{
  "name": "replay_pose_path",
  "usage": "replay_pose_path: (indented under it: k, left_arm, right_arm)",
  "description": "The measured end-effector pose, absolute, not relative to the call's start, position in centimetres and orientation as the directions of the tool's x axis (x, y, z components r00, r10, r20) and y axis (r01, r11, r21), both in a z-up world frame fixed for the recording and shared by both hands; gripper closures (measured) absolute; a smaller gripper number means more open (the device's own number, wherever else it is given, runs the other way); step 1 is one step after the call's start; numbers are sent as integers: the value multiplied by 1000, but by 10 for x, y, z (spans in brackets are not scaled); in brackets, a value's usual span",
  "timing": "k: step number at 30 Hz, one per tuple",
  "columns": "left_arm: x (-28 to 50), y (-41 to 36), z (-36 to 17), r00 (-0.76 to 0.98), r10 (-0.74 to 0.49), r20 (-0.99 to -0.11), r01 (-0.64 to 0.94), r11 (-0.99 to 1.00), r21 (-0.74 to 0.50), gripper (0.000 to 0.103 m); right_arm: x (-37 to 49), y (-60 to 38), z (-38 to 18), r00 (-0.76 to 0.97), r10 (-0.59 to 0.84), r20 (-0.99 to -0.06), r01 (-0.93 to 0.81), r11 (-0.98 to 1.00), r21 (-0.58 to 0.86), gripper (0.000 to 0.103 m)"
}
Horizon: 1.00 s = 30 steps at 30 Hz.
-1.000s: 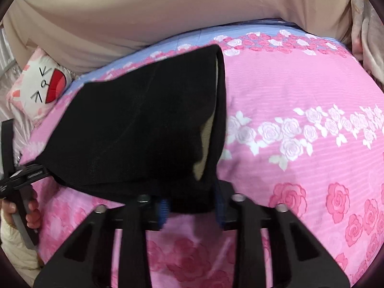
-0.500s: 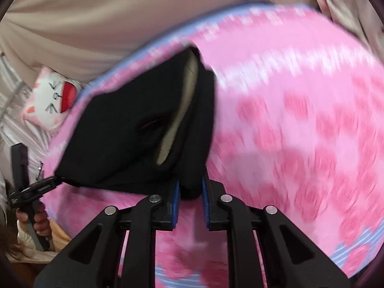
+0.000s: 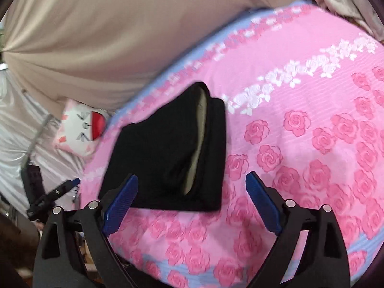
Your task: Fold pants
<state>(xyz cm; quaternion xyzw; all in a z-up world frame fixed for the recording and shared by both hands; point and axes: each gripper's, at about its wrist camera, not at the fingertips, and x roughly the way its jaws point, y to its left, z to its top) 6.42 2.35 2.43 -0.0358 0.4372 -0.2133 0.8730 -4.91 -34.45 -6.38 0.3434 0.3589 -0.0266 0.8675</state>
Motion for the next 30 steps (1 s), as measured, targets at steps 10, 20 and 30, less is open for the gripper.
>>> replay_pose_path:
  k: [10, 20, 30]
  left_arm:
    - [142, 18, -59, 218, -578, -787, 175, 816, -551, 13]
    - [173, -5, -59, 142, -657, -740, 145, 754, -641, 6]
    - [134, 17, -26, 210, -608, -766, 211, 793, -571, 69]
  right_arm:
    - [4, -345, -96, 679, 397, -617, 263, 654, 710, 13]
    - [46, -347, -91, 655, 433, -619, 243, 655, 715, 13]
    - [5, -328, -42, 686, 419, -595, 153, 716, 681, 67]
